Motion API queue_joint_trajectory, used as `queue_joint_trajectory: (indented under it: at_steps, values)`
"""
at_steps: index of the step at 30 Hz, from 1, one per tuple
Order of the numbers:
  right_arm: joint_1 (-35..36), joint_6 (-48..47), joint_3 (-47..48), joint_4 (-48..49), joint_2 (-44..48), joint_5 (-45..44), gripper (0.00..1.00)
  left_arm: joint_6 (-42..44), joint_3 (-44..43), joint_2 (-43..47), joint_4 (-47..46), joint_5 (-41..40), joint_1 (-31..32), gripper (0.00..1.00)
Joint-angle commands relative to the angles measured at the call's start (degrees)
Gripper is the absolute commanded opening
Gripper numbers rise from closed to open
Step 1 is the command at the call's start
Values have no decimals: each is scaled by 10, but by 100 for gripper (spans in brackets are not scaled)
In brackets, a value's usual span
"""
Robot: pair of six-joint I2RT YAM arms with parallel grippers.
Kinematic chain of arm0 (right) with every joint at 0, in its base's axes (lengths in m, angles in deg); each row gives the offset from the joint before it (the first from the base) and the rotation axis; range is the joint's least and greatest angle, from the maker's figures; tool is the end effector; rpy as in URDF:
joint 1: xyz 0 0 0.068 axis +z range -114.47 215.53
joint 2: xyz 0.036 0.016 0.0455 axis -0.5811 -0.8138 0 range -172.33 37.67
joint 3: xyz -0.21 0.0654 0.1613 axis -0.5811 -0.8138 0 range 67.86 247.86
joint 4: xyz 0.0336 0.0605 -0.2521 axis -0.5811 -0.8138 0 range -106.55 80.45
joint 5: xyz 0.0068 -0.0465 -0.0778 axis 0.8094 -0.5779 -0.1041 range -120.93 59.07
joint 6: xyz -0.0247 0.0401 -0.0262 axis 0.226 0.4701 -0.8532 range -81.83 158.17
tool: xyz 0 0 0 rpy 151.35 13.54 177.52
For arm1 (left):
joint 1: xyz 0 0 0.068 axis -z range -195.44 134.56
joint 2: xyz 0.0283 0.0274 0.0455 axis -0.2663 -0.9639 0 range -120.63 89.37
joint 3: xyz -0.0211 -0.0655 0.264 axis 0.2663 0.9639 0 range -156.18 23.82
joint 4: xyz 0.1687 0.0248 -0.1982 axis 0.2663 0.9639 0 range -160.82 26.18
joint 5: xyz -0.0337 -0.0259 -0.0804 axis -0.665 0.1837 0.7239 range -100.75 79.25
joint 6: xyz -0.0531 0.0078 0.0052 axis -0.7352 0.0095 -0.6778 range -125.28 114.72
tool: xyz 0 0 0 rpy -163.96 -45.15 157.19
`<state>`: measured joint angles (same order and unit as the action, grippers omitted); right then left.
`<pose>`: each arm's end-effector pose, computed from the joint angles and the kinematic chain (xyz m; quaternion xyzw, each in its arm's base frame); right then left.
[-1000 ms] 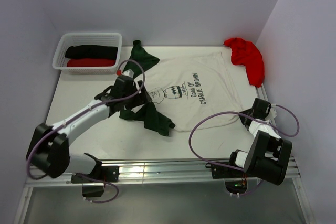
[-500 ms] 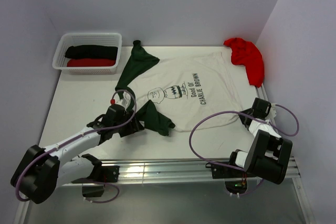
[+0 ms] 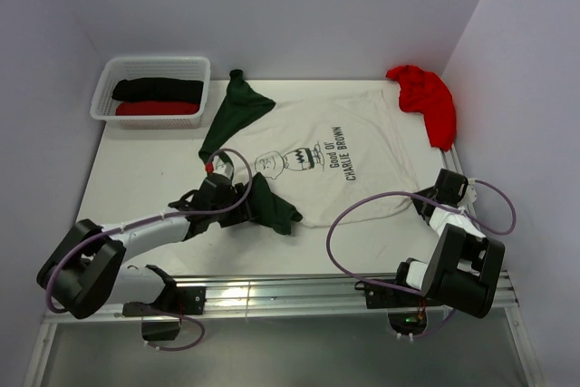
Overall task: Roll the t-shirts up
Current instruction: Flatten the tshirt
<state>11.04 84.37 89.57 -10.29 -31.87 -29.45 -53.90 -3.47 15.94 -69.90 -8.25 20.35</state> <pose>0.1908 -0.0859 0.1373 0.5373 0.7655 0.0784 0.3452 0.1876 -0.1371 0.1513 -0.0960 0.9255 -0.2609 0.2574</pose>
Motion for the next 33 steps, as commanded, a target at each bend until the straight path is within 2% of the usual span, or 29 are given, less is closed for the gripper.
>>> queue_joint_trajectory:
  at_steps: [1, 4, 10, 13, 14, 16, 25, 30, 33]
  values:
    - [7, -13, 7, -16, -10, 4, 0, 16, -11, -24, -22, -22, 9, 60]
    - [7, -13, 9, -17, -11, 3, 0, 16, -15, -43, -30, -43, 22, 56]
    - [7, -13, 8, -16, -10, 3, 0, 8, -5, -66, -47, -43, 38, 38]
    - [7, -13, 8, -16, -11, 3, 0, 1, 4, -52, -44, -43, 42, 23]
    - [7, -13, 8, -17, -11, 3, 0, -1, 5, -46, -36, -42, 44, 13]
    - [7, -13, 9, -18, -12, 3, 0, -5, 2, -27, -17, -38, 45, 0]
    - [7, -13, 10, -17, -14, 4, 0, -22, -53, 58, 162, 18, 49, 0]
    - [8, -14, 10, -19, -15, 4, 0, -68, -30, 128, 190, 73, 61, 0]
    - [7, -13, 10, -19, -15, 5, 0, -99, -15, 168, 215, 75, 74, 0]
